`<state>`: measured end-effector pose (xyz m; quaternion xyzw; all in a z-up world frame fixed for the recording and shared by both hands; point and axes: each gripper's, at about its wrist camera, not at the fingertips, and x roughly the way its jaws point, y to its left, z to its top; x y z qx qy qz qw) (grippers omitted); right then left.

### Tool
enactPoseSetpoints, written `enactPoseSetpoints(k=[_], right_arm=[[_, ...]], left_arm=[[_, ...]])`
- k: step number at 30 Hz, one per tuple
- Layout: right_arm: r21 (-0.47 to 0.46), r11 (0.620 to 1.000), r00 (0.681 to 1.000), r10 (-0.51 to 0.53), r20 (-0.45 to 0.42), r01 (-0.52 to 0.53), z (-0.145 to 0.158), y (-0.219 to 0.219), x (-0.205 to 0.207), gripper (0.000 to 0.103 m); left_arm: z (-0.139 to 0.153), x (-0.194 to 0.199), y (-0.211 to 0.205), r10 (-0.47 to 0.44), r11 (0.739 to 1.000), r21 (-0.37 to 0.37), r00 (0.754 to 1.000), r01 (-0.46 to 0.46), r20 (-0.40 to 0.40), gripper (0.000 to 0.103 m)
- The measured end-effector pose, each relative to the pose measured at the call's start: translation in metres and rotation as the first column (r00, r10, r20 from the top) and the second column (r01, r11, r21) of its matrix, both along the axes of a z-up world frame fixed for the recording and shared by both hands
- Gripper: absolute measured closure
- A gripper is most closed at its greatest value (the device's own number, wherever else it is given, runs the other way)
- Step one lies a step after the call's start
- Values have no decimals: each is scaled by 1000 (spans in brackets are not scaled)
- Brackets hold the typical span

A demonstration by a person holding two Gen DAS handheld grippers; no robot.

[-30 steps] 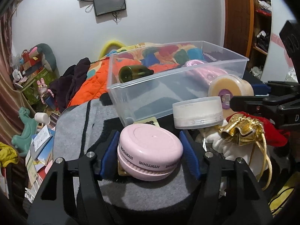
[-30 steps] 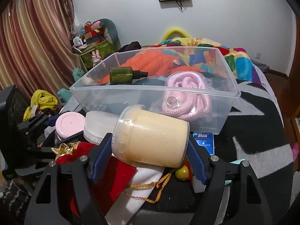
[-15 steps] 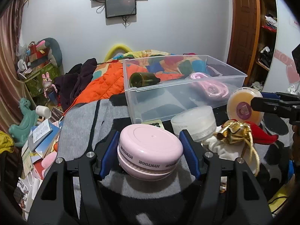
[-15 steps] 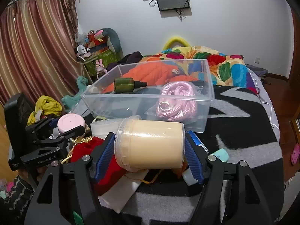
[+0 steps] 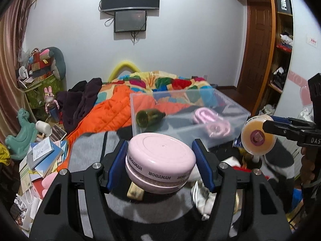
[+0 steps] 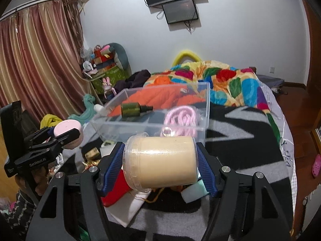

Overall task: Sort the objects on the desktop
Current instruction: 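Carry the pink container with left tool while right tool carries the jar over the box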

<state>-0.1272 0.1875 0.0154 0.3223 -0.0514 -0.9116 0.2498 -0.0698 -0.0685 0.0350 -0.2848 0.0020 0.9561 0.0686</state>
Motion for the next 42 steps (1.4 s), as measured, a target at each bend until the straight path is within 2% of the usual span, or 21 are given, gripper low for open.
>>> enactPoseSetpoints(k=[7,14,23,33,40,42], right_arm=[[-46,999,999,-7,-45,5,24,1,-11,37],[-83,996,996,-26,-87,18,40,-8,-35,37],[-77,994,996,-81,-28,78,18,-18,-82,37],[0,998,996,-69,47,69,-21,-30,-99,37],[27,998,998,-55,27,54,-22,-32,-91,37],[36,998,998,-56,24,55,-22,-32,-90,36]], left_arm=[[12,-22,1,4,1000,24,1000,-4,-6,38],[14,-55,-4,24,996,84,999,-26,23,38],[-2,-89,-3,40,996,82,997,-44,59,38],[-29,-111,5,24,997,70,992,-33,127,38],[-36,-106,24,26,999,-47,995,-21,100,38],[-39,-106,24,17,999,-43,995,-13,103,38]])
